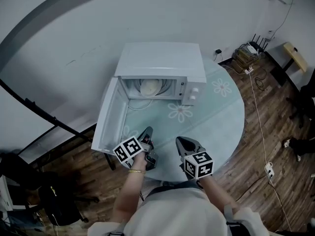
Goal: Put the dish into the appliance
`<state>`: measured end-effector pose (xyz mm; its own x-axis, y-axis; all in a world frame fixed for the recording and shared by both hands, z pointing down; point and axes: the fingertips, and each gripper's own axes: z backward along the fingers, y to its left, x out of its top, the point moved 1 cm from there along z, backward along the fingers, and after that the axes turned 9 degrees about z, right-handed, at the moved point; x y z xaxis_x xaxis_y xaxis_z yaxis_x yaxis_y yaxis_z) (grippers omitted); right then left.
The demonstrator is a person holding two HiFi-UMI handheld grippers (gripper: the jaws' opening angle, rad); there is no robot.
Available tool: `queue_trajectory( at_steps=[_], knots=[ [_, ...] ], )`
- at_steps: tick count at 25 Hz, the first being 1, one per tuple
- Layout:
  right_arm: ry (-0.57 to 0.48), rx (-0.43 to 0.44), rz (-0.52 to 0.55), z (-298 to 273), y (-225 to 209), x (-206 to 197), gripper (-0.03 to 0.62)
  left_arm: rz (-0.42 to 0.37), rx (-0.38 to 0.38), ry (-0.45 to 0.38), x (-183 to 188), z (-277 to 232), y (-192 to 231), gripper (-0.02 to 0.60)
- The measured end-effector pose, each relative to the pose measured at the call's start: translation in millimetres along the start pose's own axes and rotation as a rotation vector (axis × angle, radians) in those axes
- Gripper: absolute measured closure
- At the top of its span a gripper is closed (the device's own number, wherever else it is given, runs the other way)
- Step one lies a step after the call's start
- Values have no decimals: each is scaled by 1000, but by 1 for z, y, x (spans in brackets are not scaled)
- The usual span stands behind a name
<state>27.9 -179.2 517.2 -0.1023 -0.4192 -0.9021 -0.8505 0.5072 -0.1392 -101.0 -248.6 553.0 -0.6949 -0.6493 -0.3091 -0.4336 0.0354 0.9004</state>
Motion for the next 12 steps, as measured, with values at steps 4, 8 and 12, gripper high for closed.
queue_trajectory(
  at_steps=[4,8,12],
  knots=[
    [3,4,-12,7,11,-3,589,-74,22,54,-26,25,3,569],
    [15,15,-29,16,22,-11,589,-128,28,100,-46,47,2,569],
    [31,14,-38,25,29,-21,589,-181,37,133,-60,64,0,569]
  ],
)
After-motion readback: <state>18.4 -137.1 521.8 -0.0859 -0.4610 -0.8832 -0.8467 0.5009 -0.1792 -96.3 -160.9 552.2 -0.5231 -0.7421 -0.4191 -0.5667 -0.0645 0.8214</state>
